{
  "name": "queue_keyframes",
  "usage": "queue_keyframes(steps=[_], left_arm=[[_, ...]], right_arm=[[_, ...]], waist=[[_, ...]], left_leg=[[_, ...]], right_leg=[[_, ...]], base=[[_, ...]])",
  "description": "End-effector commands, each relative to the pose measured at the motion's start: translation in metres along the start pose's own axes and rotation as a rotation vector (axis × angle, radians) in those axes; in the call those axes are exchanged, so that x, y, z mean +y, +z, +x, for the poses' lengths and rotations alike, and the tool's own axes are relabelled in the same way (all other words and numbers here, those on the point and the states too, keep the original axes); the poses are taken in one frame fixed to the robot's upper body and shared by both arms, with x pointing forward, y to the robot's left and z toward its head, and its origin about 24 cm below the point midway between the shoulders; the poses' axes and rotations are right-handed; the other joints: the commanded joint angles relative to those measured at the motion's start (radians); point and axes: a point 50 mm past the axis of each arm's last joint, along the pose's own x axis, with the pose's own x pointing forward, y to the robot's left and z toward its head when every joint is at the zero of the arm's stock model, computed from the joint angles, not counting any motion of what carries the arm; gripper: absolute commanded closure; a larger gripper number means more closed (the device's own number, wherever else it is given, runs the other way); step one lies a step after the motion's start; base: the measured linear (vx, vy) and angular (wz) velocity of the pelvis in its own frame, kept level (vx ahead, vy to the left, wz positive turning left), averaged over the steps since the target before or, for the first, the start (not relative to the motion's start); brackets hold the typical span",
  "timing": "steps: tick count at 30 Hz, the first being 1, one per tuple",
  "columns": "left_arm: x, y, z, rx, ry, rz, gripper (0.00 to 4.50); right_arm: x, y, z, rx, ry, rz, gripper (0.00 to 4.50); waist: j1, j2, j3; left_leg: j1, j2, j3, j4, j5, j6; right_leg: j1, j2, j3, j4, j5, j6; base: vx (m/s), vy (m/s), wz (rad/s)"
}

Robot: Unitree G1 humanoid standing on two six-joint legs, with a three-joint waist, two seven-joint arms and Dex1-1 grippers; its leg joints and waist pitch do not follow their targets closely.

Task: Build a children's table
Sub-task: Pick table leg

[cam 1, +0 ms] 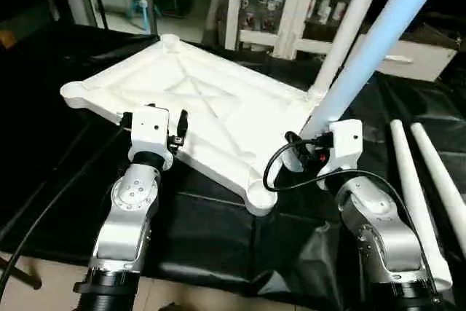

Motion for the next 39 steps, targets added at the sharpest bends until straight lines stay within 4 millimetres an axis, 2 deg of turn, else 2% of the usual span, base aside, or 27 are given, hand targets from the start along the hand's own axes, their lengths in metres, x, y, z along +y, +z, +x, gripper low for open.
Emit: queue_keyframes(steps=[1,7,12,13,14,16,17,19,20,21,22,23,24,26,27,28,29,30,31,32,33,34,35,36,37,38,39], left_arm=[[-0.005,0.007,0.001,-0.031,-0.024,-0.002,1.09],[-0.005,0.007,0.002,-0.032,-0.033,-0.003,1.09],[-0.005,0.007,0.003,-0.032,-0.039,-0.003,1.09],[-0.006,0.007,0.003,-0.033,-0.042,-0.002,1.09],[-0.007,0.008,0.003,-0.035,-0.043,-0.005,1.09],[-0.007,0.008,0.002,-0.045,-0.044,-0.017,1.09],[-0.009,0.005,0.001,-0.028,-0.053,-0.005,1.09],[-0.009,0.004,0.000,-0.028,-0.053,-0.009,1.09],[-0.009,0.004,0.000,-0.030,-0.050,-0.016,1.09],[-0.008,0.003,0.000,-0.028,-0.041,-0.029,1.09],[-0.008,0.003,0.000,-0.028,-0.039,-0.031,1.09],[-0.007,0.003,0.001,-0.023,-0.030,-0.033,1.09],[-0.006,0.004,0.002,-0.021,-0.019,-0.025,1.09],[-0.005,0.004,0.002,-0.022,-0.013,-0.017,1.09],[-0.005,0.005,0.002,-0.024,-0.010,-0.009,1.09],[-0.006,0.004,0.003,-0.017,-0.010,0.003,1.09],[-0.006,0.004,0.003,-0.015,-0.010,0.005,1.09],[-0.007,0.004,0.003,-0.015,-0.012,-0.007,1.09],[-0.007,0.004,0.003,-0.021,-0.011,-0.023,1.09],[-0.007,0.004,0.003,-0.024,-0.010,-0.031,1.09],[-0.007,0.004,0.003,-0.015,-0.011,-0.016,1.09],[-0.008,0.004,0.004,-0.007,-0.019,0.005,1.09],[-0.008,0.004,0.004,-0.007,-0.022,0.007,1.09],[-0.008,0.004,0.004,-0.007,-0.022,0.007,1.09],[-0.008,0.003,0.004,-0.002,-0.028,0.004,1.09],[-0.008,0.003,0.004,-0.001,-0.029,0.005,1.09],[-0.008,0.003,0.004,-0.001,-0.032,0.004,1.09]], right_arm=[[-0.006,0.009,0.001,-0.033,-0.020,-0.005,2.64],[-0.004,0.008,0.002,-0.033,-0.016,-0.006,2.64],[-0.005,0.008,0.001,-0.034,-0.017,-0.002,2.64],[-0.005,0.008,0.001,-0.033,-0.019,-0.003,2.64],[-0.005,0.008,0.001,-0.033,-0.019,-0.003,2.64],[-0.005,0.008,0.001,-0.033,-0.020,-0.004,2.64],[-0.006,0.008,0.000,-0.032,-0.022,-0.007,2.64],[-0.006,0.007,0.000,-0.028,-0.021,-0.009,2.64],[-0.006,0.007,0.000,-0.027,-0.020,-0.010,2.64],[-0.006,0.007,0.000,-0.025,-0.018,-0.011,2.64],[-0.006,0.006,-0.001,-0.025,-0.018,-0.010,2.64],[-0.006,0.005,-0.001,-0.012,-0.021,-0.025,2.64],[-0.006,0.003,-0.001,0.009,-0.019,-0.055,2.64],[-0.006,0.002,-0.001,0.015,-0.015,-0.057,2.64],[-0.006,0.003,-0.001,0.016,-0.017,-0.079,2.64],[-0.006,0.003,0.000,0.017,-0.025,-0.096,2.64],[-0.007,0.002,0.000,0.019,-0.029,-0.099,2.64],[-0.009,0.002,0.001,0.018,-0.050,-0.089,2.64],[-0.010,0.002,0.001,0.016,-0.063,-0.082,2.64],[-0.011,0.002,0.001,0.014,-0.068,-0.078,2.64],[-0.013,0.002,0.001,0.011,-0.081,-0.061,2.64],[-0.014,0.002,0.001,0.012,-0.089,-0.049,2.64],[-0.015,0.002,0.001,0.014,-0.087,-0.052,2.64],[-0.015,0.002,0.001,0.014,-0.087,-0.052,2.64],[-0.014,0.001,0.000,0.017,-0.080,-0.062,2.64],[-0.014,0.001,0.000,0.018,-0.079,-0.063,2.64],[-0.013,0.001,0.000,0.017,-0.075,-0.064,2.64]], waist=[[-0.012,0.007,-0.049],[-0.010,0.007,-0.074],[-0.011,0.004,-0.087],[-0.015,0.004,-0.093],[-0.024,0.001,-0.095],[-0.030,0.000,-0.100],[-0.027,-0.020,-0.105],[-0.010,-0.022,-0.108],[-0.004,-0.022,-0.108],[-0.003,-0.013,-0.103],[-0.002,-0.011,-0.101],[-0.004,-0.008,-0.094],[-0.006,-0.006,-0.085],[-0.012,0.004,-0.065],[-0.012,-0.004,-0.053],[-0.018,0.035,-0.047],[-0.039,0.036,-0.047],[-0.059,0.053,-0.043],[-0.060,0.062,-0.036],[-0.064,0.044,-0.037],[-0.071,0.042,-0.037],[-0.045,0.022,-0.017],[-0.016,-0.011,-0.021],[0.007,-0.007,-0.030],[0.032,0.002,-0.039],[0.024,-0.007,-0.051],[0.030,0.016,-0.069]], left_leg=[[0.032,0.079,-0.038,-0.098,-0.476,0.015],[-0.002,0.054,-0.014,-0.079,-0.137,0.098],[-0.001,0.037,-0.018,-0.054,0.052,0.172],[0.016,0.037,-0.028,-0.044,0.143,0.231],[0.031,0.037,-0.042,-0.029,0.265,0.285],[0.048,0.042,-0.062,-0.001,0.442,0.335],[0.014,0.014,-0.060,0.036,0.636,0.323],[-0.026,0.002,-0.052,0.050,0.670,0.220],[-0.037,-0.001,-0.049,0.057,0.691,0.182],[-0.032,0.013,-0.051,0.052,0.657,0.110],[-0.027,0.018,-0.048,0.049,0.611,0.077],[-0.025,0.032,-0.047,0.032,0.501,0.034],[-0.036,0.046,-0.052,0.015,0.382,-0.006],[-0.025,0.076,-0.061,-0.018,0.100,-0.080],[-0.074,0.056,-0.108,-0.043,-0.071,-0.047],[-0.046,0.080,-0.150,-0.074,-0.338,-0.012],[-0.038,0.100,-0.186,-0.079,-0.412,0.012],[-0.054,0.122,-0.256,-0.122,-0.500,0.059],[-0.061,0.099,-0.274,-0.132,-0.561,0.078],[-0.087,0.049,-0.272,-0.103,-0.487,0.080],[-0.037,0.092,-0.218,-0.063,-0.460,0.051],[-0.029,0.028,-0.137,0.038,-0.348,0.006],[-0.036,-0.002,-0.070,0.092,-0.106,0.018],[-0.073,0.011,-0.069,0.054,-0.025,0.020],[-0.058,0.046,-0.066,-0.004,0.018,0.022],[-0.068,0.048,-0.068,-0.021,0.036,0.017],[-0.054,0.071,-0.076,-0.036,0.047,0.007]], right_leg=[[0.026,-0.101,0.052,-0.103,-0.546,-0.070],[0.073,-0.093,0.062,-0.055,-0.175,-0.204],[0.084,-0.073,0.057,-0.017,0.035,-0.250],[0.075,-0.061,0.049,0.001,0.111,-0.255],[0.050,-0.052,0.047,0.025,0.204,-0.253],[0.016,-0.050,0.054,0.055,0.321,-0.240],[0.016,-0.054,0.091,0.083,0.554,-0.204],[0.032,-0.039,0.126,0.113,0.830,-0.174],[0.037,-0.027,0.131,0.121,0.919,-0.158],[0.022,-0.018,0.129,0.116,0.907,-0.132],[0.015,-0.018,0.130,0.105,0.853,-0.127],[0.012,-0.031,0.132,0.088,0.730,-0.125],[0.018,-0.045,0.134,0.072,0.596,-0.125],[0.004,-0.054,0.122,0.040,0.282,-0.140],[0.042,-0.069,0.079,0.030,0.117,-0.139],[0.027,-0.062,0.039,0.007,-0.127,-0.131],[0.028,-0.063,0.028,0.012,-0.168,-0.156],[0.041,-0.036,0.004,0.051,-0.236,-0.197],[0.034,-0.029,0.005,0.071,-0.287,-0.213],[0.042,-0.059,0.032,0.029,-0.329,-0.256],[0.006,-0.076,0.058,-0.011,-0.392,-0.261],[-0.014,-0.146,0.080,-0.120,-0.616,-0.280],[0.003,-0.171,0.081,-0.148,-0.847,-0.125],[0.047,-0.169,0.103,-0.124,-0.817,-0.041],[0.025,-0.142,0.107,-0.097,-0.663,0.048],[0.033,-0.107,0.089,-0.067,-0.522,0.072],[0.025,-0.089,0.070,-0.041,-0.278,0.059]], base=[[0.063,0.013,-0.02],[0.072,0.006,0.00],[0.102,0.003,0.04],[0.117,0.003,0.08],[0.117,0.003,0.08],[0.098,-0.001,0.12],[0.083,-0.003,0.13],[0.000,0.000,0.00],[-0.011,-0.023,0.23],[0.000,0.000,0.00],[-0.077,-0.028,0.13],[-0.050,-0.017,0.07],[-0.113,-0.039,0.05],[-0.132,-0.046,0.01],[-0.169,-0.053,0.06],[-0.156,-0.060,0.44],[-0.156,-0.060,0.44],[-0.123,-0.079,0.66],[-0.122,-0.109,0.59],[-0.122,-0.109,0.59],[-0.075,-0.148,0.61],[-0.085,-0.170,0.39],[-0.085,-0.170,0.39],[-0.051,-0.137,0.01],[0.000,-0.100,-0.07],[0.000,-0.100,-0.07],[-0.029,-0.068,0.03]])
